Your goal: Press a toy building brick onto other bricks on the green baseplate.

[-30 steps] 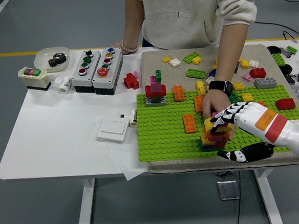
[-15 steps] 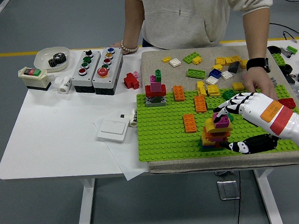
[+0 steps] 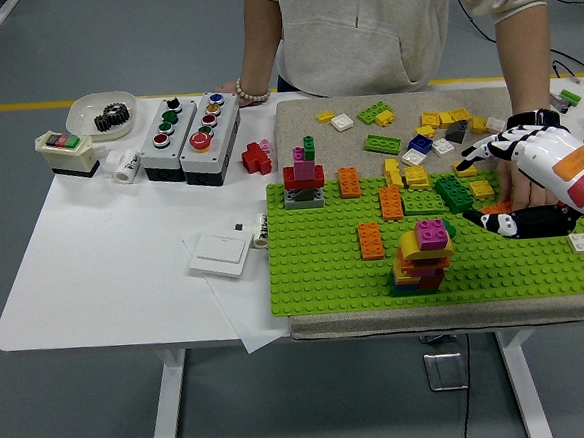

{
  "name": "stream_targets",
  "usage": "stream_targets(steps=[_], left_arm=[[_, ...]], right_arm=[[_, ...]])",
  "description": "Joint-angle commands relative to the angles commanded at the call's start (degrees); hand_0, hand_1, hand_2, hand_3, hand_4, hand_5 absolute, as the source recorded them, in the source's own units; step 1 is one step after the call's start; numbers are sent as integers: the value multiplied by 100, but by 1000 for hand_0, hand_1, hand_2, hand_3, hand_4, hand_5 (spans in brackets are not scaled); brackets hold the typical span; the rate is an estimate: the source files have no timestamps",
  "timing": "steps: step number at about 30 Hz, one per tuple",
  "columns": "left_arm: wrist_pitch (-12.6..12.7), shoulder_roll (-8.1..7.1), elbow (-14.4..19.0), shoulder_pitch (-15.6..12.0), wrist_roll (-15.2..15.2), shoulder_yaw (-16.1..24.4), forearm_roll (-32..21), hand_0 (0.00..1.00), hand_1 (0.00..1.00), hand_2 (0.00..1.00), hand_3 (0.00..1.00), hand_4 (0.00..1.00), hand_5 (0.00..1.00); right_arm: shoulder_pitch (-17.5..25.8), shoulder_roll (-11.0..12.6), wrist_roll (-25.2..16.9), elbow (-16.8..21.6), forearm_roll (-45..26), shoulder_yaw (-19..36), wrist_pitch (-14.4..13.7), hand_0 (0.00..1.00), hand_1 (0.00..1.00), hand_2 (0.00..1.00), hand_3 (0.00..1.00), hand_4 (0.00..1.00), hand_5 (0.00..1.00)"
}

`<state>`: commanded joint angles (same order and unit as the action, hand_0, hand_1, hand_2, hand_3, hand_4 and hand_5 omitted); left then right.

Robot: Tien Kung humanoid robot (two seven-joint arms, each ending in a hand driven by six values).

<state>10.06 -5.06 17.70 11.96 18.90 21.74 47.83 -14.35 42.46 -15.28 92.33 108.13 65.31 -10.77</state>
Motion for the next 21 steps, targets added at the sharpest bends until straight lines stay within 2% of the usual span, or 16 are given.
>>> stream_targets(steps=[4,13,15,21], left_arm=[[5,-2,-5,-12,-2,0,-1,786,773,740,586,648,662],[20,-1,-4,4,-19,-35,-55,787,773,741,586,649,663],[25,-1,-3,13,-27,-47,-76,787,773,741,586,649,663],[31,-1,0,38,-34,-57,-87,788,773,742,586,648,661]], right_arm=[[-44,-25,0,-357,81,119,5,750,703,748,727,838,453],[-58,-58,-77,-877,372,385,77,745,700,748,729,836,451],[-34,-49,-113,-1090,427,492,136,745,700,748,729,836,451],[19,-35,-158,-1375,593,574,334,728,691,744,724,837,449]])
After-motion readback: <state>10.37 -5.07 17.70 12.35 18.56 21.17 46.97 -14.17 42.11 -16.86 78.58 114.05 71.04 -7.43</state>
